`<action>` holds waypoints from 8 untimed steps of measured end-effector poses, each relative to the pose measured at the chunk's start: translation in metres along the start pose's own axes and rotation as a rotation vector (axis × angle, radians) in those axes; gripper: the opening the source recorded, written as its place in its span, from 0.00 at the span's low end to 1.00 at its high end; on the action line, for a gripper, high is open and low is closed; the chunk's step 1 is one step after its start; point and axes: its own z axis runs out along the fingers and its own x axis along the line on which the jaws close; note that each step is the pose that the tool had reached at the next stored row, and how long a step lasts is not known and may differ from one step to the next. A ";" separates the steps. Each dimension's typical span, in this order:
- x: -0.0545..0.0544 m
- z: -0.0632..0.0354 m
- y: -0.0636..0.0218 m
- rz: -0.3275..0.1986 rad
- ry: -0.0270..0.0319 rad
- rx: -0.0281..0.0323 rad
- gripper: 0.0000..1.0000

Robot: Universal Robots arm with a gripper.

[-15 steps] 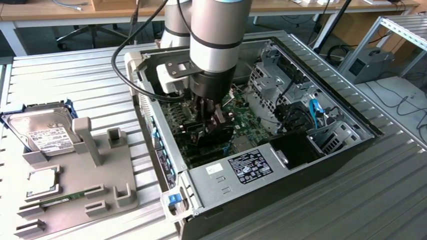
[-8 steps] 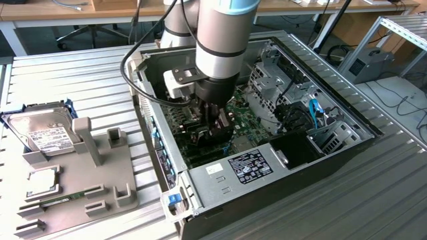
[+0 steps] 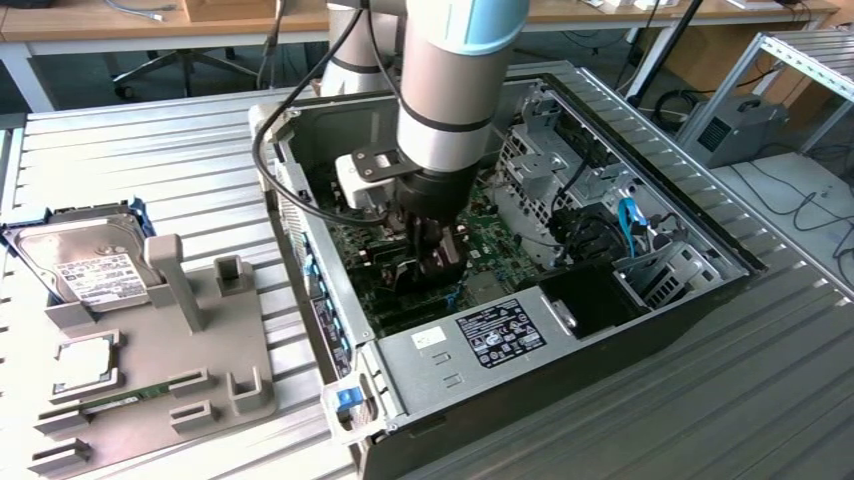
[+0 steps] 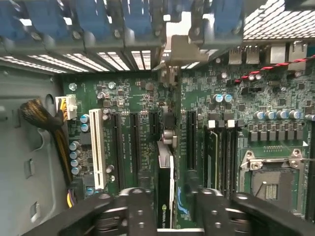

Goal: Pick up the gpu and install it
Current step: 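Press down on the gpu until it lock into place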

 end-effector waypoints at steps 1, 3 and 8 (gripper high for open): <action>0.000 0.0018 -0.0004 0.001 0.0001 0.0000 0.34; 0.000 0.0050 -0.0010 0.002 0.0023 -0.0010 0.27; 0.000 0.0088 -0.0012 0.003 0.0080 0.0003 0.26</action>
